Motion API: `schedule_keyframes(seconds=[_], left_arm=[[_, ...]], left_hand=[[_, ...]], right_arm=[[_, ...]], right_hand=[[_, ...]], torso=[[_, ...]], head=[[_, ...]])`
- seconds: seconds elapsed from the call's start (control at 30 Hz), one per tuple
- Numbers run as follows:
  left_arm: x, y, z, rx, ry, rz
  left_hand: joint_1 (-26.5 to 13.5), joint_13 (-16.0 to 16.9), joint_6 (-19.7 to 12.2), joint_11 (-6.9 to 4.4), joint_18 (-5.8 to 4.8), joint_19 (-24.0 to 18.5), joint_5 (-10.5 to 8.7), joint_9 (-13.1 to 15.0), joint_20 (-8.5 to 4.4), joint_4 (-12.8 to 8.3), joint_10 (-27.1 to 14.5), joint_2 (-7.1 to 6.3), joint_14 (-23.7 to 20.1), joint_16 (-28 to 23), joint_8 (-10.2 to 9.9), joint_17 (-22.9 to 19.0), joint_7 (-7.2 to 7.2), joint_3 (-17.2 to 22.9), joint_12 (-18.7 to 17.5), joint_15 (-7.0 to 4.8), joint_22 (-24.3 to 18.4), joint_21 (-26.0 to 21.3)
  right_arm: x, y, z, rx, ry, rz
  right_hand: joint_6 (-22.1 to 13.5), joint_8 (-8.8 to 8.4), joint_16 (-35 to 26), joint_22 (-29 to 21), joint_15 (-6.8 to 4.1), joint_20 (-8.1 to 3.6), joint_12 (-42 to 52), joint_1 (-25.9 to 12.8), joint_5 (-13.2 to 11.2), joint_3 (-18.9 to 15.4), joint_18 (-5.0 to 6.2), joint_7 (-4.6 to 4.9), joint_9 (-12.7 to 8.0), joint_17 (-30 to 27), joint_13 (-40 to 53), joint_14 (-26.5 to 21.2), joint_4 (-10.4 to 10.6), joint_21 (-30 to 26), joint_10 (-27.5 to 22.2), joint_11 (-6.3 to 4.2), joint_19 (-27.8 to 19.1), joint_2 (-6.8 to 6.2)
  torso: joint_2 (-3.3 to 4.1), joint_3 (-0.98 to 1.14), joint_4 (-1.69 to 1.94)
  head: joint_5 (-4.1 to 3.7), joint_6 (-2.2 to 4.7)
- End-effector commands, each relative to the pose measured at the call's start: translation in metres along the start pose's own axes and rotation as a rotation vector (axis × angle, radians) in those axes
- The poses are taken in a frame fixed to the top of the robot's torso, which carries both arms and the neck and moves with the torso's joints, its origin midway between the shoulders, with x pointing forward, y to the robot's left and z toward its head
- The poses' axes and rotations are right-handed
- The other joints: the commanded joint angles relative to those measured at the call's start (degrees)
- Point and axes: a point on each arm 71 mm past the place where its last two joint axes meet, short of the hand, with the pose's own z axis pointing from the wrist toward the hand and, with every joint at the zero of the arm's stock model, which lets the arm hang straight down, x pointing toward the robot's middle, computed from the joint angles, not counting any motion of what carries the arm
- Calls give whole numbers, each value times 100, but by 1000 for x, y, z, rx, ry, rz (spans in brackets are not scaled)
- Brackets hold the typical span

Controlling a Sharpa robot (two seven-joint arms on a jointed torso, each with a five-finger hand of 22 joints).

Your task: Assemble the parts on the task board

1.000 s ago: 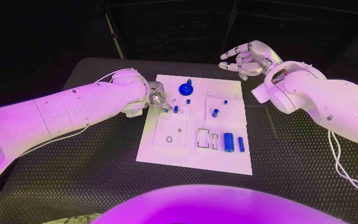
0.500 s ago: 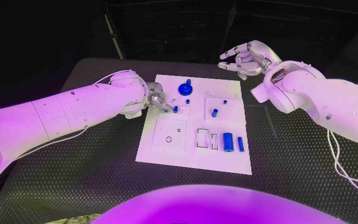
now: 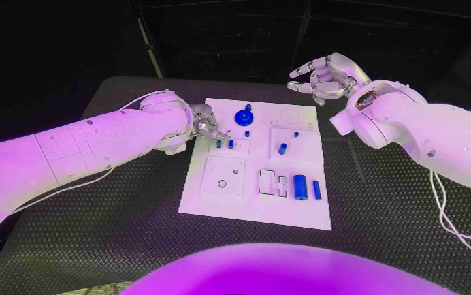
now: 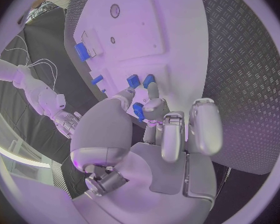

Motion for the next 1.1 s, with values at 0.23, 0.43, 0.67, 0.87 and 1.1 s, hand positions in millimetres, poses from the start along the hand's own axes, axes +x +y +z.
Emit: schedule_keyframes(seconds=[0.23, 0.43, 0.67, 0.87, 1.1], left_arm=[[-19, -5, -11, 105, -129, -113], [-26, -22, -15, 304, -194, -161], [-19, -43, -8, 500, -239, -127], [-7, -57, 1, 593, -276, 18], [0, -64, 15, 580, -266, 171]], left_hand=[[513, -1582, -595, 209, 282, -558, 34, -146, 102, 89, -1154, 69, 302, -584, -135, 668, 227, -484, -1290, 150, -1123, -1704], [1375, -2205, -1087, 643, 554, -2195, 31, -535, 474, 24, -2404, 124, -1780, -3657, -528, -2565, 599, -683, -2135, 563, -3100, -4494], [2855, -3594, -879, 852, 655, -2452, 34, -1380, 768, -300, -2618, 116, -2331, -4891, -1426, -3726, 761, -465, -3614, 811, -3868, -5431], [3103, -4293, -630, 861, 644, -2050, 34, -1791, 699, -468, -2355, -25, -1952, -4581, -1909, -3816, 712, -432, -4224, 756, -3860, -5307], [3054, -4684, -417, 840, 639, -1554, 35, -2066, 626, -555, -2243, -51, -1295, -3185, -2231, -3014, 660, -582, -4439, 687, -3528, -4830]], right_arm=[[-1, 0, 1, -8, -6, 8], [-1, 0, 2, -7, -5, 8], [0, 0, 3, -7, -3, 9], [1, 0, 3, -8, 1, 10], [3, 1, 4, -10, 5, 12]], right_hand=[[-28, 13, -35, -3, -37, -29, -11, -35, 24, -17, 54, -9, -8, -4, -2, 244, 18, -29, -12, 4, -13, 3], [-28, 13, -35, -3, -37, -29, -11, -35, 24, -17, 54, -9, -8, -4, -2, 244, 18, -29, -12, 4, -13, 3], [-30, 14, -34, -3, -36, -28, -3, -48, 32, -23, 53, -8, -8, 0, 6, 245, 27, -30, -7, 4, -13, 5], [-30, 15, -35, 0, -36, -28, -2, -48, 34, -23, 53, -8, -8, 0, 7, 245, 28, -28, -6, 4, -11, 6], [-29, 16, -31, 3, -36, -27, 2, -46, 38, -22, 52, -9, -7, 9, 11, 247, 29, -27, -3, 4, -9, 9]], torso=[[1, 6, -2], [0, 4, -5], [2, 3, -2], [3, 3, -7], [8, 0, -11]], head=[[-34, 1], [-59, 1], [-107, 1], [-119, 1], [-129, 1]])
